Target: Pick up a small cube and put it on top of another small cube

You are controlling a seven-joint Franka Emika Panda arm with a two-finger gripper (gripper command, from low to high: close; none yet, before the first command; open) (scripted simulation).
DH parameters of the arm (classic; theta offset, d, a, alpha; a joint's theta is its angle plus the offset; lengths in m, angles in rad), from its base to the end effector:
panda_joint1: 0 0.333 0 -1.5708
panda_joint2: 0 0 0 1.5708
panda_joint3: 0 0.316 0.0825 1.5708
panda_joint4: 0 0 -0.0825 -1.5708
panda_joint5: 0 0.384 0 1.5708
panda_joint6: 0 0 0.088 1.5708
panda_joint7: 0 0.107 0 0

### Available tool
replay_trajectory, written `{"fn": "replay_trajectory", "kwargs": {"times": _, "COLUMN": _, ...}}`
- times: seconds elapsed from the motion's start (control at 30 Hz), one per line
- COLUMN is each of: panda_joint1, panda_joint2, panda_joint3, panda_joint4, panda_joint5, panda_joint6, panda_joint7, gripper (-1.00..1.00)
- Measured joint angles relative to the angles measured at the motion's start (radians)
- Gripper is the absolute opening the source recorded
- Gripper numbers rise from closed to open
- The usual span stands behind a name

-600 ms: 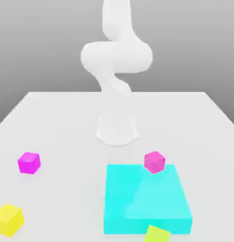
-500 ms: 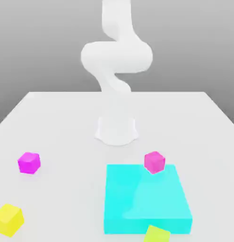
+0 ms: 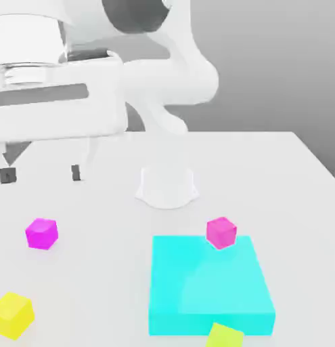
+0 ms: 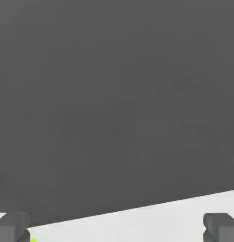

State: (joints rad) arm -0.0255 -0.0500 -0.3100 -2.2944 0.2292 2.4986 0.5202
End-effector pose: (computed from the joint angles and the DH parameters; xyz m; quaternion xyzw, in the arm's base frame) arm 0.5000 -0.1767 0.3948 -0.8618 0.4841 -0.1156 0.0981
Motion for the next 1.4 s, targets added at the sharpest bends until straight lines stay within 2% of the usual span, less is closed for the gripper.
{"fn": "replay_trajectory", "kwargs": {"times": 0.2, "panda_joint1": -0.073, "panda_joint2": 0.213, "panda_joint3": -0.019, "panda_joint4": 0.001, "panda_joint5": 0.047, "panda_joint6": 0.061, "panda_joint7": -0.068, "gripper": 0.0}}
{"fn": "replay_trajectory", "kwargs": {"times": 0.37, "panda_joint1": -0.125, "panda_joint2": 0.381, "panda_joint3": -0.048, "panda_joint4": -0.001, "panda_joint5": 0.048, "panda_joint6": 0.118, "panda_joint7": -0.097, "gripper": 0.0}}
{"fn": "replay_trajectory", "kwargs": {"times": 0.53, "panda_joint1": -0.199, "panda_joint2": 0.561, "panda_joint3": 0.022, "panda_joint4": 0.032, "panda_joint5": 0.127, "panda_joint6": 0.235, "panda_joint7": -0.162, "gripper": 0.0}}
{"fn": "replay_trajectory", "kwargs": {"times": 0.57, "panda_joint1": -0.209, "panda_joint2": 0.58, "panda_joint3": 0.033, "panda_joint4": 0.037, "panda_joint5": 0.138, "panda_joint6": 0.249, "panda_joint7": -0.171, "gripper": -1.0}}
{"fn": "replay_trajectory", "kwargs": {"times": 0.77, "panda_joint1": -0.214, "panda_joint2": 0.59, "panda_joint3": 0.039, "panda_joint4": 0.039, "panda_joint5": 0.144, "panda_joint6": 0.255, "panda_joint7": -0.175, "gripper": -1.0}}
{"fn": "replay_trajectory", "kwargs": {"times": 0.93, "panda_joint1": -0.159, "panda_joint2": 0.45, "panda_joint3": -0.035, "panda_joint4": 0.003, "panda_joint5": 0.055, "panda_joint6": 0.154, "panda_joint7": -0.109, "gripper": -1.0}}
{"fn": "replay_trajectory", "kwargs": {"times": 1.2, "panda_joint1": -0.137, "panda_joint2": 0.25, "panda_joint3": -0.212, "panda_joint4": -0.176, "panda_joint5": -0.052, "panda_joint6": 0.129, "panda_joint7": 0.144, "gripper": -1.0}}
{"fn": "replay_trajectory", "kwargs": {"times": 1.4, "panda_joint1": -0.185, "panda_joint2": 0.087, "panda_joint3": -0.311, "panda_joint4": -0.324, "panda_joint5": -0.211, "panda_joint6": 0.139, "panda_joint7": 0.403, "gripper": -1.0}}
